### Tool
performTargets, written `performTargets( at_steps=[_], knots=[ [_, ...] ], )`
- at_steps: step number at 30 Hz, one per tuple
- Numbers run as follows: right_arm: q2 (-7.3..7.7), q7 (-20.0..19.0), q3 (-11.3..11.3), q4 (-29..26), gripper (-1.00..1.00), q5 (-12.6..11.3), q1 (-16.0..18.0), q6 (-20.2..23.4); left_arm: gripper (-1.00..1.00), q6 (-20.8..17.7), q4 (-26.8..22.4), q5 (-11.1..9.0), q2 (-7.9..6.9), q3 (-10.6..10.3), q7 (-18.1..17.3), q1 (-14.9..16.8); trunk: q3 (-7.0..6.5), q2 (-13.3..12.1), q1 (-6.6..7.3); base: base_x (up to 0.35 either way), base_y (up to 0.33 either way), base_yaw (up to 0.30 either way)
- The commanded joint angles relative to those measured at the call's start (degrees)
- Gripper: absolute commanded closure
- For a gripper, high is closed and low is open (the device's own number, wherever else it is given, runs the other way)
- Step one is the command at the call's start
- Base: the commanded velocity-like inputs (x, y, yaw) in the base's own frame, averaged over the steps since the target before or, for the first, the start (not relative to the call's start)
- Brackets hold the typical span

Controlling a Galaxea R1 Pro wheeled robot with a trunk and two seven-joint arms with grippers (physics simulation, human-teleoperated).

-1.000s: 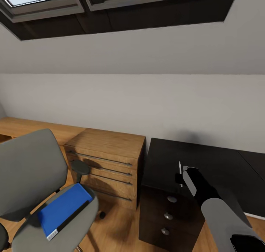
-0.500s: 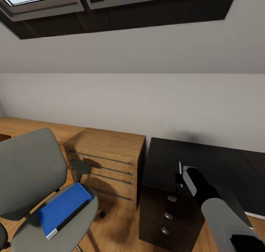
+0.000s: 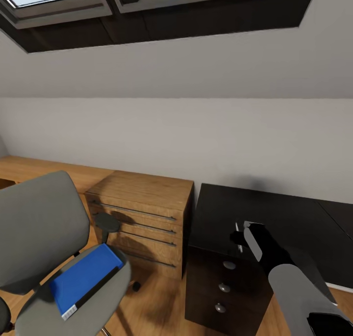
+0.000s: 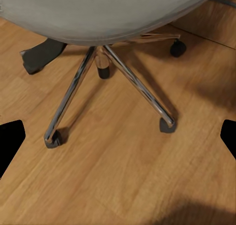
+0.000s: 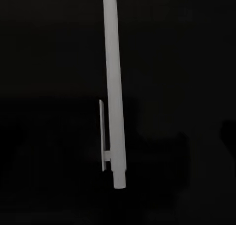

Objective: In the bedroom, organize the workspace by keeping the computer under the desk, ensuring the monitor is on the desk, placing the keyboard on the desk next to the monitor, placing the mouse on the desk next to the keyboard, moving the folder from the swivel chair onto the desk next to the mouse, stacking the notebook on top of the folder with the pen on top of the notebook, and positioning the swivel chair next to the desk.

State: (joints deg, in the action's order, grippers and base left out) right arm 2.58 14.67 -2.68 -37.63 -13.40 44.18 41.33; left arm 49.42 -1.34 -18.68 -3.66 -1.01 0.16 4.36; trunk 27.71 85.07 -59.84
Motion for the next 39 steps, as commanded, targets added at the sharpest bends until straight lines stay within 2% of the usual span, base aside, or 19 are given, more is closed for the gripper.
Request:
performTargets(
  at_steps=[1, 11, 25, 31, 39],
  knots=[
    [0.02, 0.05, -0.07, -0.10, -1.00, -0.63, 0.03, 0.16, -1.00, 0.15, 0.02, -0.13, -0.09, -0.13, 0.02, 0.03, -0.12, -0.38, 0.23, 0.000, 0.000, 0.000],
    [0.06, -1.60, -0.21, -0.16, -1.00, -0.58, 0.03, 0.16, -1.00, 0.15, 0.02, -0.13, -0.68, -0.11, 0.02, 0.03, -1.92, -4.39, 2.43, 0.000, 0.000, 0.000],
    [-0.24, -1.57, -0.27, -1.41, -1.00, -0.69, 0.03, -0.68, -1.00, 0.00, 0.02, -0.13, -1.16, 0.02, 0.02, 0.03, -4.44, -10.01, 5.50, 0.000, 0.000, 0.002],
    [-0.49, -1.36, -0.23, -4.32, -1.00, -0.78, 0.03, -2.60, -1.00, -0.10, 0.02, -0.13, -1.17, 0.03, -0.02, 0.03, -4.72, -10.01, 5.50, 0.000, 0.000, 0.113],
    [-0.72, -1.32, -0.22, -4.86, -1.00, -0.91, 0.03, -3.18, -1.00, -0.04, 0.02, -0.13, -1.17, 0.04, -0.01, 0.03, -5.27, -10.01, 5.50, 0.000, 0.000, 0.161]
  ],
)
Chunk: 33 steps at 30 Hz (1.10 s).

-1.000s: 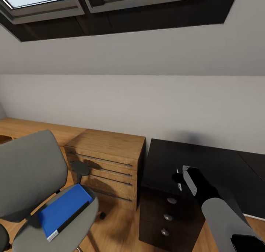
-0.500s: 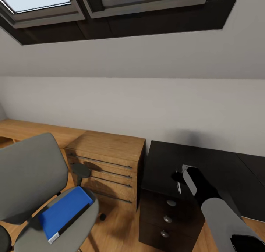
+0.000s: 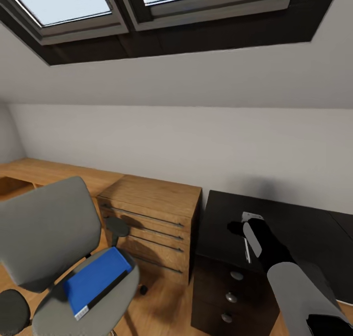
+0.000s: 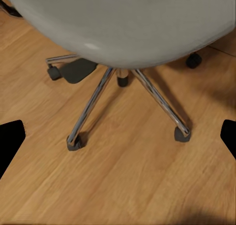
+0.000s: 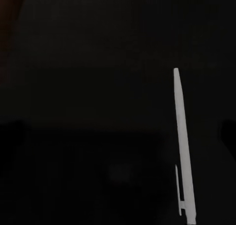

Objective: In the bedroom, organize the workspace by keeping the computer under the desk, ensuring the monitor is on the desk, placing the keyboard on the desk next to the monitor, placing the mouse on the desk next to the keyboard, moving the folder from the swivel chair onto the desk next to the mouse, stacking the notebook on top of the folder with the pen on top of the notebook, and positioning the swivel chair next to the desk.

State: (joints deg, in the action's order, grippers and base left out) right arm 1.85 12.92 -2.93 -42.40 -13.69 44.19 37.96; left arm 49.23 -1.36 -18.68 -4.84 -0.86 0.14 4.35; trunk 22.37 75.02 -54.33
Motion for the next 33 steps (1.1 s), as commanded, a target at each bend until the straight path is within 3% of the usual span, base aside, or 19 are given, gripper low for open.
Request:
performTargets(
  at_steps=[1, 14, 20, 24, 29, 33],
  knots=[
    [-0.04, 0.44, 0.03, -0.10, -1.00, -0.61, 0.02, 0.19, -1.00, 0.15, 0.04, -0.13, 0.00, -0.10, 0.02, 0.05, 0.00, 0.04, 0.00, 0.000, 0.000, 0.154],
    [-0.42, 0.10, 0.15, 0.12, -1.00, -0.51, 0.02, -0.02, -1.00, 0.13, 0.04, -0.13, 0.00, -0.12, -0.04, 0.05, -0.16, 0.04, 0.00, -0.205, 0.071, 0.035],
    [-0.51, -0.10, 0.78, 3.05, -1.00, -0.22, 0.02, -4.02, -1.00, 0.08, 0.04, -0.13, -0.04, -0.05, -0.05, 0.05, -0.17, 0.04, 0.00, -0.310, 0.121, 0.001],
    [-1.03, -0.15, 3.38, 4.44, -1.00, -0.14, 0.02, -6.01, -1.00, 0.08, 0.04, -0.13, -0.07, -0.03, -0.05, 0.05, -0.17, 0.04, 0.00, -0.313, 0.141, 0.000],
    [-2.17, -0.11, 8.18, 6.70, -1.00, -0.05, 0.02, -9.88, -1.00, 0.06, 0.04, -0.13, -0.10, 0.03, 0.02, 0.05, -0.17, 0.04, 0.00, -0.292, 0.201, 0.000],
    [-2.71, -0.12, 9.35, 8.56, -1.00, -0.03, 0.02, -12.54, -1.00, 0.02, 0.03, -0.19, -0.16, 0.06, 0.03, 0.05, -0.17, 0.04, 0.00, -0.198, 0.243, 0.000]
  ],
)
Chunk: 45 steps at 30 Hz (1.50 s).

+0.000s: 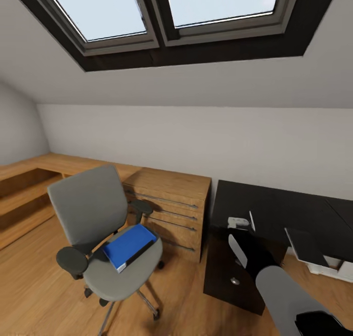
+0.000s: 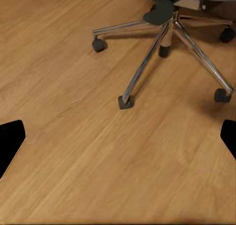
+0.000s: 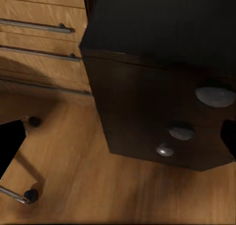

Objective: In the bedroom, organize the workspace by keeping the computer under the desk, ensuring the monitor is on the desk, placing the keyboard on the desk next to the monitor, placing the mouse on the desk next to the keyboard, moving the folder from the swivel chair onto the desk next to the mouse, stacking the notebook on top of the folder with the pen on top of the notebook, and positioning the swivel chair next to the desk.

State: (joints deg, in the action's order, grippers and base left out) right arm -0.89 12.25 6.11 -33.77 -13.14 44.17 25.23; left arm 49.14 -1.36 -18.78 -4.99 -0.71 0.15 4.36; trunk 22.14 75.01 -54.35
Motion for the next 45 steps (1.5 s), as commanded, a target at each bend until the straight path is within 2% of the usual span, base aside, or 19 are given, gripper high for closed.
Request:
performTargets(
  at_steps=[1, 9, 13, 26, 36, 39, 45],
  knots=[
    [-0.15, 0.53, 0.38, 0.09, -1.00, -0.58, 0.04, -0.13, -1.00, 0.11, 0.01, -0.10, -0.01, -0.09, 0.02, 0.03, 0.07, 0.05, 0.01, -0.113, 0.251, 0.000],
    [-2.07, 0.53, 0.64, 0.72, -1.00, -0.67, 0.04, -3.60, -1.00, 0.15, -0.55, -0.04, -0.02, -0.22, 0.00, 0.03, 0.07, 0.05, 0.01, -0.037, 0.139, 0.000],
    [-3.77, 0.57, 0.60, 2.25, -1.00, -0.71, 0.04, -7.04, -1.00, 0.16, -1.72, -0.02, 0.01, -0.25, -0.04, 0.03, 0.07, 0.05, 0.01, -0.006, 0.027, 0.000],
    [-6.47, 0.58, 1.11, 19.33, -1.00, -0.51, 0.04, -24.03, -1.00, 0.20, -2.55, -0.03, 0.07, -0.34, -0.35, 0.03, 0.58, 0.05, 0.01, -0.001, 0.005, 0.070],
    [-7.06, 0.55, 1.05, 31.56, -1.00, 1.33, 0.01, -33.62, -1.00, 0.25, -2.62, 0.01, 0.11, -0.37, -0.65, 0.03, 1.35, 0.05, 0.01, 0.000, 0.000, 0.123],
    [-7.15, 0.54, 1.08, 33.63, -1.00, 2.45, -1.48, -36.30, -1.00, 0.25, -2.65, 0.04, 0.22, -0.43, -0.70, 0.03, 1.59, 0.05, 0.01, 0.000, 0.000, 0.144],
    [-7.17, 0.57, 1.09, 34.57, -1.00, 5.63, -7.09, -40.25, -1.00, 0.26, -2.61, 0.05, 0.36, -0.46, -0.73, 0.03, 2.07, 0.05, 0.01, 0.000, 0.000, 0.154]
  ],
)
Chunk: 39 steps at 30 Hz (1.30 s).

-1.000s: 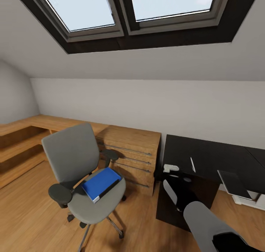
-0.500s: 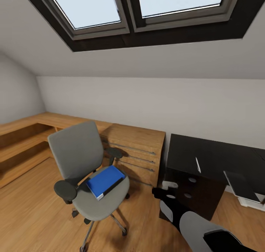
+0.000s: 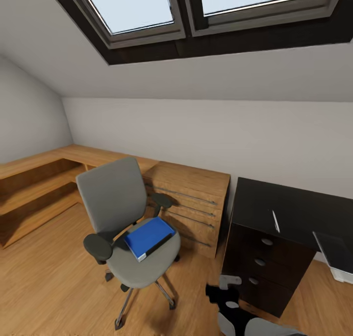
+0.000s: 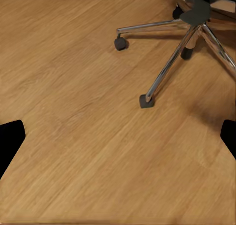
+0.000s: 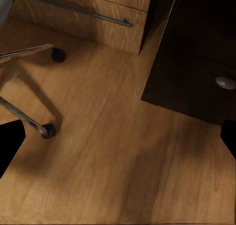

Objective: In the bedroom, organize the workspace by keeping the computer under the desk, ensuring the monitor is on the desk, placing the keyboard on the desk next to the monitor, placing the mouse on the desk next to the keyboard, moving the folder from the swivel chair onto the desk next to the mouse, stacking the notebook on top of the folder with the pen on top of the notebook, and positioning the swivel chair next to the desk.

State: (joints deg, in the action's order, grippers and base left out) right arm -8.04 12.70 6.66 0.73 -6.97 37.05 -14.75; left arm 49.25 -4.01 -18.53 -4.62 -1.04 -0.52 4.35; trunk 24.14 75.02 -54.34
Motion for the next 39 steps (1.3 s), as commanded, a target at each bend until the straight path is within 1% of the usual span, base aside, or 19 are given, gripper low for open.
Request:
performTargets(
  at_steps=[1, 4, 7, 12, 17, 21, 25, 29, 32, 33, 35, 39],
  knots=[
    [-0.01, 0.13, 0.55, 0.14, -1.00, 0.10, -0.57, -0.84, -1.00, 0.15, 0.05, -0.20, 0.01, -0.10, -0.04, 0.04, 0.14, 0.04, 0.00, 0.000, 0.000, 0.158],
    [0.03, 0.13, 0.51, 0.27, -1.00, 1.68, -1.79, -2.17, -1.00, 0.11, 0.05, -0.24, 0.03, -0.06, 0.01, 0.04, 0.38, 0.04, 0.00, 0.000, 0.000, 0.159],
    [0.17, 0.13, 0.47, 0.34, -1.00, 2.56, -2.47, -2.92, -1.00, 0.04, 0.05, -0.26, 0.04, -0.07, 0.09, 0.04, 0.62, 0.04, 0.00, 0.000, 0.000, 0.160],
    [0.37, 0.13, 0.41, 0.43, -1.00, 3.17, -3.34, -3.62, -1.00, -0.05, 0.06, -0.29, 0.02, -0.09, 0.50, 0.04, 1.02, 0.04, 0.00, 0.000, 0.000, 0.160],
    [0.60, 0.13, 0.38, 0.43, -1.00, 3.36, -5.40, -5.35, -1.00, -1.38, -0.23, -0.57, -0.09, -0.10, 1.47, 0.04, 1.39, 0.04, 0.00, 0.000, 0.000, 0.160],
    [0.70, 0.13, 0.38, 0.42, -1.00, 3.42, -6.79, -8.32, -1.00, -4.86, -2.51, -1.21, -0.10, -0.09, 4.09, 0.04, 1.64, 0.04, 0.00, 0.000, 0.000, 0.159],
    [0.83, 0.13, 0.38, 0.41, -1.00, 3.44, -7.37, -10.26, -1.00, -10.59, -6.08, -1.64, -0.11, -0.06, 7.57, 0.04, 1.91, 0.04, 0.00, 0.000, 0.000, 0.157],
    [0.90, 0.13, 0.38, 0.41, -1.00, 3.49, -7.61, -11.06, -1.00, -15.94, -8.88, -2.38, -0.26, -0.02, 9.60, 0.04, 2.18, 0.04, 0.00, 0.000, 0.000, 0.157],
    [1.02, 0.13, 0.38, 0.41, -1.00, 3.52, -7.70, -11.33, -1.00, -18.03, -10.74, -3.95, -0.29, -0.02, 10.27, 0.04, 2.39, 0.04, 0.00, 0.000, 0.000, 0.156],
    [1.21, 0.13, 0.37, 0.41, -1.00, 3.51, -7.73, -11.43, -1.00, -18.92, -11.61, -5.28, -0.28, -0.02, 10.50, 0.04, 2.46, 0.04, 0.00, 0.000, 0.000, 0.156],
    [1.68, 0.13, 0.41, 0.41, -1.00, 3.49, -7.75, -11.52, -1.00, -19.78, -12.39, -6.79, -0.15, -0.02, 10.65, 0.04, 2.60, 0.04, 0.00, 0.000, 0.000, 0.157],
    [2.18, 0.13, 0.40, 0.41, -1.00, 3.47, -7.79, -11.73, -1.00, -20.34, -12.95, -8.05, -0.06, -0.05, 10.76, 0.04, 2.87, 0.04, 0.00, 0.000, 0.000, 0.155]
  ],
)
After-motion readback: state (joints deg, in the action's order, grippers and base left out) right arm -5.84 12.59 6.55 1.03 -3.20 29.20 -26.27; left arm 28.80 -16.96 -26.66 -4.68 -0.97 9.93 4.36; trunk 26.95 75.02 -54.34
